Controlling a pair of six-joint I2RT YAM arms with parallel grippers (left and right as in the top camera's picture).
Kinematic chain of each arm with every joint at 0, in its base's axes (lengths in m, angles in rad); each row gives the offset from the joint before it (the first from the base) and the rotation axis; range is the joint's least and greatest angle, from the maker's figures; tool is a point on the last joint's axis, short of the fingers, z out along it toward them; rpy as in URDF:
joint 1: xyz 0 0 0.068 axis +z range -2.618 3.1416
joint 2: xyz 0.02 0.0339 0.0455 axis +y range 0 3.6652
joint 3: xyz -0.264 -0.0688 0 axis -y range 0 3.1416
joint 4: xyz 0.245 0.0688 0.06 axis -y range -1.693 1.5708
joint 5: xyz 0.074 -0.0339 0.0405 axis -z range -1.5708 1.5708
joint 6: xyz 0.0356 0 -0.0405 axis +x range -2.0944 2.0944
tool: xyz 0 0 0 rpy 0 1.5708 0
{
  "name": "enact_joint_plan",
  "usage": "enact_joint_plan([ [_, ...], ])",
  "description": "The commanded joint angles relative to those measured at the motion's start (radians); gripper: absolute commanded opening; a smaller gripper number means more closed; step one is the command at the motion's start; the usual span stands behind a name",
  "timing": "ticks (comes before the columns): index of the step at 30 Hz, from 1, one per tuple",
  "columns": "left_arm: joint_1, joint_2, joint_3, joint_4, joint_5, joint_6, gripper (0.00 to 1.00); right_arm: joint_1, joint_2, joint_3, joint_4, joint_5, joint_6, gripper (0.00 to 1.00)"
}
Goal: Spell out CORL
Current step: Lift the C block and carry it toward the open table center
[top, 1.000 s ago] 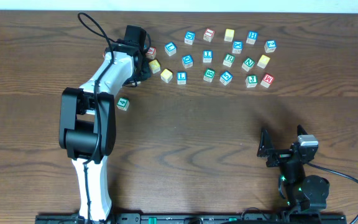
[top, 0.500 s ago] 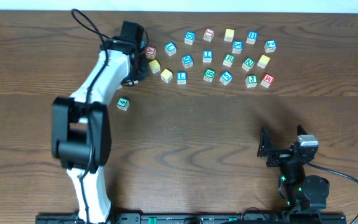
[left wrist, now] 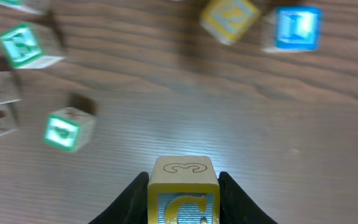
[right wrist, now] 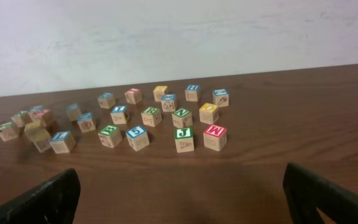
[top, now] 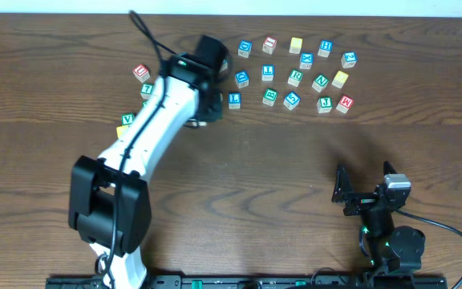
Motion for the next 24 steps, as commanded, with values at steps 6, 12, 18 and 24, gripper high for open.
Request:
enact_joint_plan([
  [6,-0.053,0.016,-0.14,0.104,0.009,-0.089,0.31,-0.008,-0.003,-0.002,-0.002,-0.002,-0.01,0.99],
  [12,-0.038,0.016,-0.245,0.239,0.009,-0.098,0.31,-0.008,-0.003,-0.002,-0.002,-0.002,-0.01,0.99],
  [18,-0.039,0.016,-0.298,0.357,0.013,-0.098,0.31,-0.008,-0.003,-0.002,-0.002,-0.002,-0.01,0.99],
  [24,-0.039,0.027,-0.308,0.403,0.02,-0.075,0.31,-0.008,-0.003,-0.002,-0.002,-0.002,-0.011,0.99],
])
